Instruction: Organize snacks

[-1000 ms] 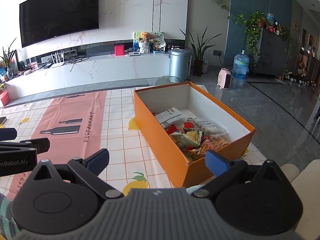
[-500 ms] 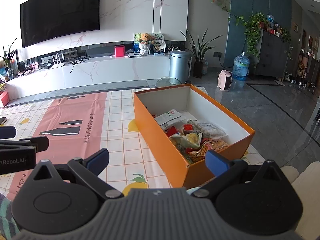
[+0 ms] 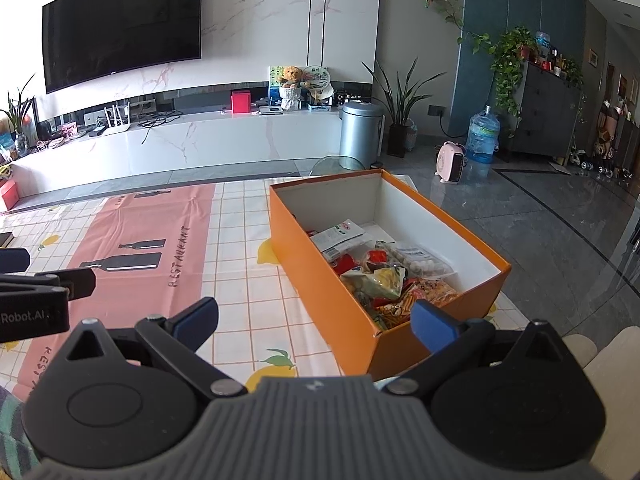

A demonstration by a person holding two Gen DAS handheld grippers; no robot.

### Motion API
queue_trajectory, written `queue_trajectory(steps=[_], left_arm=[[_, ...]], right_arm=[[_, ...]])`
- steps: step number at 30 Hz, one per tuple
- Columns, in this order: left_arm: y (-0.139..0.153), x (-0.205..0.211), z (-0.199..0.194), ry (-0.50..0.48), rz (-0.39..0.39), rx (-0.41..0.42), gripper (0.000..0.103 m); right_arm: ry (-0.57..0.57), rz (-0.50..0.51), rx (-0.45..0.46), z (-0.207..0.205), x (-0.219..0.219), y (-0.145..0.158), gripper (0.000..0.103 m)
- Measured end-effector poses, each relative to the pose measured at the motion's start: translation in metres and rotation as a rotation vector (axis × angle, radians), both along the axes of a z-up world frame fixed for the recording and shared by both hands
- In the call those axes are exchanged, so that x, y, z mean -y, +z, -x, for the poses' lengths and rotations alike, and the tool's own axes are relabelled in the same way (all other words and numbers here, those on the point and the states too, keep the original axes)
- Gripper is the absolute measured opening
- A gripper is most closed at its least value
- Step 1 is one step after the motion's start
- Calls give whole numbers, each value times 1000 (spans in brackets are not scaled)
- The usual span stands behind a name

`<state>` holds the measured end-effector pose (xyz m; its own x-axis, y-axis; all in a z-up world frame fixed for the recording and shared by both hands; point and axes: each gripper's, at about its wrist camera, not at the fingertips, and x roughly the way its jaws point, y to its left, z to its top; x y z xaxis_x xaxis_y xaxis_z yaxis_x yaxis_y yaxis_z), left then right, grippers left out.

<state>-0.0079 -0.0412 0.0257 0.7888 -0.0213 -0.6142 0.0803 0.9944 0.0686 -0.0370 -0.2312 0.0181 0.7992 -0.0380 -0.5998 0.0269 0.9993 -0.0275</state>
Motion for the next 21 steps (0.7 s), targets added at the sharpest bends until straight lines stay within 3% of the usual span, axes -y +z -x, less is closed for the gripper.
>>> queue_trajectory(steps=[21], left_arm=[[-2,1,2,9,-7,0,93]], right_arm=[[-4,-1,6,0,1,2,99]])
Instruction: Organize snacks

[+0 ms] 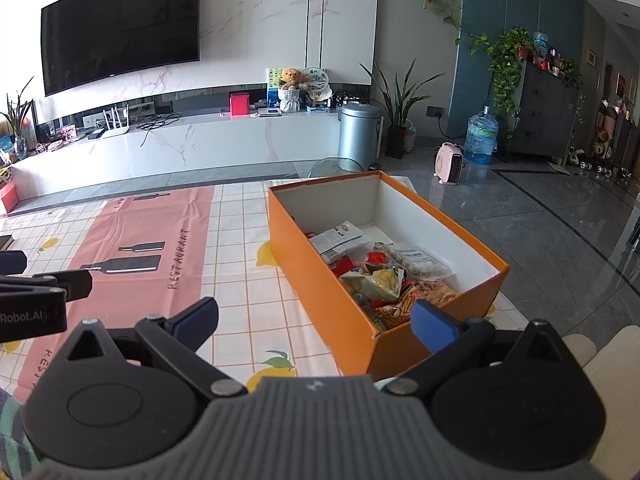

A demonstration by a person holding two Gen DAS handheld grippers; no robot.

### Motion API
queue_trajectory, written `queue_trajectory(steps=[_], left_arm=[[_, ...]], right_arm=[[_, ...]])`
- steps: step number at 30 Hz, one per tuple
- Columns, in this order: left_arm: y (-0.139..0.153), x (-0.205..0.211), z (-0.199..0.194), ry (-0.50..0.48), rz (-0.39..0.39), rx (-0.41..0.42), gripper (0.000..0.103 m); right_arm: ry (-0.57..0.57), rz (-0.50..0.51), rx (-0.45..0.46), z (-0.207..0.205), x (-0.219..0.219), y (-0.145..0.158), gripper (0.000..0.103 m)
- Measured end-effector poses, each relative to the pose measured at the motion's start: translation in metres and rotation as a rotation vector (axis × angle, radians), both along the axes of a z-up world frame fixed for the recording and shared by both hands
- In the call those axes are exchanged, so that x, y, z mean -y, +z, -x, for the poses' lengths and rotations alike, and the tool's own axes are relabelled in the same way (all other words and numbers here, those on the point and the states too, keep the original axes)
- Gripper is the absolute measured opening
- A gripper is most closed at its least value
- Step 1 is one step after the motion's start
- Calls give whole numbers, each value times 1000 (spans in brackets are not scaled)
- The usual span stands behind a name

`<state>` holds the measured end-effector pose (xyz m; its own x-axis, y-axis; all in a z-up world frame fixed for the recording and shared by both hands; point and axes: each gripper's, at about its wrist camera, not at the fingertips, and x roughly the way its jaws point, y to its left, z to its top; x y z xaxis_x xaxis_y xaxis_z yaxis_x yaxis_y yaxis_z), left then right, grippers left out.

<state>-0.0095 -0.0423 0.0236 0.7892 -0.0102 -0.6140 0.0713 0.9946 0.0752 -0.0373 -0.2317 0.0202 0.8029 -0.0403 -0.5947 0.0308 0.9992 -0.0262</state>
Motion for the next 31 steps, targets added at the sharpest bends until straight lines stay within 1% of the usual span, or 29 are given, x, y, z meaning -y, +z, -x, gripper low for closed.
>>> queue_trajectory(steps=[11,24,31], left_arm=[[1,-1,0,5,-11,3,93],[2,-3,0,7,17,0,93],[3,-2,2,5,12,11,93]], right_arm=[[1,2,2,0,0,0,99],[7,6,5,0,-2,1,99],[9,4,0,-1,-1,0,99]])
